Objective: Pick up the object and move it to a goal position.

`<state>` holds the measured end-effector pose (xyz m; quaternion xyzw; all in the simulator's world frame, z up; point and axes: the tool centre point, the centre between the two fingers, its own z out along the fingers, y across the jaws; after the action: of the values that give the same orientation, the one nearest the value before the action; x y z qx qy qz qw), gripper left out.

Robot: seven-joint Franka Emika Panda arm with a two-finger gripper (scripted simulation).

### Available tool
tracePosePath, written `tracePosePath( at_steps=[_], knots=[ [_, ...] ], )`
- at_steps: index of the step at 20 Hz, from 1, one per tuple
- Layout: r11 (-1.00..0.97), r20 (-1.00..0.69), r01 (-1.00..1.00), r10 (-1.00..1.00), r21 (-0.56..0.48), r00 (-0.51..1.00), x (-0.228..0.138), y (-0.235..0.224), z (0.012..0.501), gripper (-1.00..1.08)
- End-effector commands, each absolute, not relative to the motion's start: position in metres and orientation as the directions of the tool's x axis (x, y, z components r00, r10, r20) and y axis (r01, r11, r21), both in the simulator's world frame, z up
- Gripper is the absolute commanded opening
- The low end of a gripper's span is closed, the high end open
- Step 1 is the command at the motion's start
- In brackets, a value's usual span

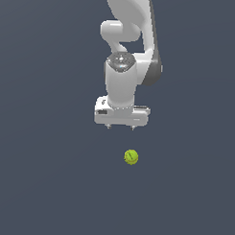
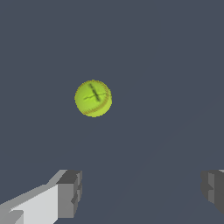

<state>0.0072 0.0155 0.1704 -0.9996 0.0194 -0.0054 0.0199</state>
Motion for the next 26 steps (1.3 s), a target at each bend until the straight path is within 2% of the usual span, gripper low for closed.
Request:
tracePosePath(
  at_steps=[1, 13, 26],
  knots=[
    [-0.999, 0.010, -0.021, -0.022, -0.038, 1.000, 0.009, 0.017, 0.169, 1.00],
    [-0.974, 0.008, 0.227, 0.226, -0.016, 0.974, 0.038, 0.036, 0.144, 1.00],
    [-0.828, 0.001, 0.560, 0.560, -0.001, 0.828, 0.074, 0.065, 0.102, 1.00]
  ],
)
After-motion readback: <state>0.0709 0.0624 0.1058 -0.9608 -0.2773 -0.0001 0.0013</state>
